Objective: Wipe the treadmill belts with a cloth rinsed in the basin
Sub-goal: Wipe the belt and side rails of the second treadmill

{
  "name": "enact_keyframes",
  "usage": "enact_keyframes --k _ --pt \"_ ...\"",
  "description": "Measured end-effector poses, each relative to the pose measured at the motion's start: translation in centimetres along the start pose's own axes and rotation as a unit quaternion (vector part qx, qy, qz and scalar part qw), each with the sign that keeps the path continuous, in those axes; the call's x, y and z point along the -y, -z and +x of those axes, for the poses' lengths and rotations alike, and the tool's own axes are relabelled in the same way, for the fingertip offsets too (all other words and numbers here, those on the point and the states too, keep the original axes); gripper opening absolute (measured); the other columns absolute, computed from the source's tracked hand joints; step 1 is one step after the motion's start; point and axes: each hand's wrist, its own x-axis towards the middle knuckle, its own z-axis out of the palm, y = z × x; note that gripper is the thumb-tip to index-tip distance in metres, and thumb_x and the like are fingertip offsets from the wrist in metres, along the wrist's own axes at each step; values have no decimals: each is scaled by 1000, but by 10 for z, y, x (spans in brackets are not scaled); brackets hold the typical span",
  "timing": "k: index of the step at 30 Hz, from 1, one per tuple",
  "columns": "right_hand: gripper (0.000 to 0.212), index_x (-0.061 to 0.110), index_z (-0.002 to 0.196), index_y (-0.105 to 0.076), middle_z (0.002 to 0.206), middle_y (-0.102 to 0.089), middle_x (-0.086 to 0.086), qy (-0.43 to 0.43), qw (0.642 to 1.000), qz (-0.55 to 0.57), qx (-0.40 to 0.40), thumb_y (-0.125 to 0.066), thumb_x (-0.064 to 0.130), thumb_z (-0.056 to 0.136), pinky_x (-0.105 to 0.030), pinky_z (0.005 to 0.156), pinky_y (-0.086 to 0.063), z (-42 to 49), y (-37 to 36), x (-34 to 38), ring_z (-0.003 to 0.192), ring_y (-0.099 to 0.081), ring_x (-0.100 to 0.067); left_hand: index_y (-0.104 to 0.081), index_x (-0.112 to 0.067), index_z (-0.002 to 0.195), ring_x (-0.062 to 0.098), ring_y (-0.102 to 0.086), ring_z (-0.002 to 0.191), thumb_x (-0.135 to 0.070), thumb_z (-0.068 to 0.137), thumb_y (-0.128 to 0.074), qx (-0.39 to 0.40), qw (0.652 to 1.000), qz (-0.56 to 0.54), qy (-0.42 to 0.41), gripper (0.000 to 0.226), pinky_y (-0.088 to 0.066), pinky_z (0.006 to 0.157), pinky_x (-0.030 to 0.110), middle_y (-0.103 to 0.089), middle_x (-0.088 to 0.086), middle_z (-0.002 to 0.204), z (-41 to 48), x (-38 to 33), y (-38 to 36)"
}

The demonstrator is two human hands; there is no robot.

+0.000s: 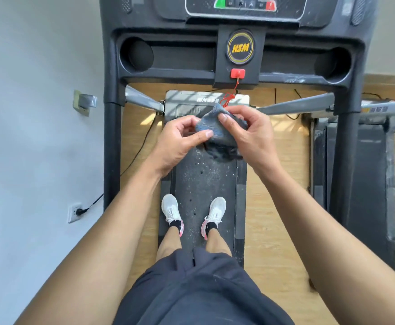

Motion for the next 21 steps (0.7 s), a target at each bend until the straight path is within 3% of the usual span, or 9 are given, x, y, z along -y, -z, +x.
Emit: enact_keyframes --k 3,5,7,9,11,13,17,19,21 --pt "6 19 92 -74 84 -73 7 22 999 -37 -14 -77 24 95 -21 72 -49 -3 9 16 76 -61 -4 -50 -8 76 11 -57 84 -11 89 -73 -50 998 -11 -34 26 -47 80 26 -65 -5 89 -13 -19 4" --pt "15 20 90 -72 86 -73 0 36 997 -58 -25 -75 33 96 -32 73 -51 -6 13 24 79 -65 -18 -43 -10 70 12 -50 76 -13 91 -71 -62 997 -13 -47 36 -40 72 30 -58 -9 78 -19 -26 6" --pt "23 16 92 -66 84 -69 -9 48 997 -65 -19 -69 37 100 -41 69 -48 -10 16 35 76 -60 -28 -38 -18 69 16 -38 69 -17 94 -71 -63 997 -5 -54 41 -33 64 33 -44 -3 69 -23 -35 5" --pt "23 17 94 -56 74 -60 -12 56 995 -85 -5 -60 36 106 -42 63 -40 -16 18 48 65 -48 -24 -40 -21 73 21 -36 68 -19 94 -74 -75 994 29 -67 40 -32 60 32 -39 7 70 -24 -45 5" --pt "22 20 96 -49 66 -51 -7 69 990 -122 5 -52 37 109 -36 58 -33 -23 22 62 59 -39 -13 -49 -17 87 26 -54 73 -16 96 -75 -79 994 22 -77 28 -46 64 34 -56 16 80 -26 -54 3" --pt "21 21 97 -48 65 -50 -10 76 988 -130 21 -54 37 109 -33 56 -31 -26 23 74 57 -37 -15 -55 -13 107 25 -70 85 -16 98 -73 -68 996 -28 -45 20 -58 72 37 -73 14 99 -28 -62 4" --pt "20 19 92 -63 69 -55 -9 105 989 -106 23 -72 36 99 -36 57 -36 -23 34 96 63 -45 -27 -64 -4 110 26 -70 87 -31 88 -82 35 990 -122 59 40 -59 76 37 -74 15 103 -33 -66 5" --pt "20 20 92 -70 68 -58 3 114 986 -120 4 -79 39 93 -31 59 -39 -18 41 101 62 -48 -14 -66 3 120 27 -71 91 -26 92 -79 61 989 -117 71 42 -61 80 36 -75 17 109 -34 -64 0" --pt "24 21 95 -75 76 -66 11 113 983 -143 -21 -83 42 87 -25 64 -42 -14 48 101 67 -54 -4 -70 -2 117 18 -72 81 -22 95 -72 52 988 -128 67 29 -59 70 27 -77 11 100 -37 -65 -8"
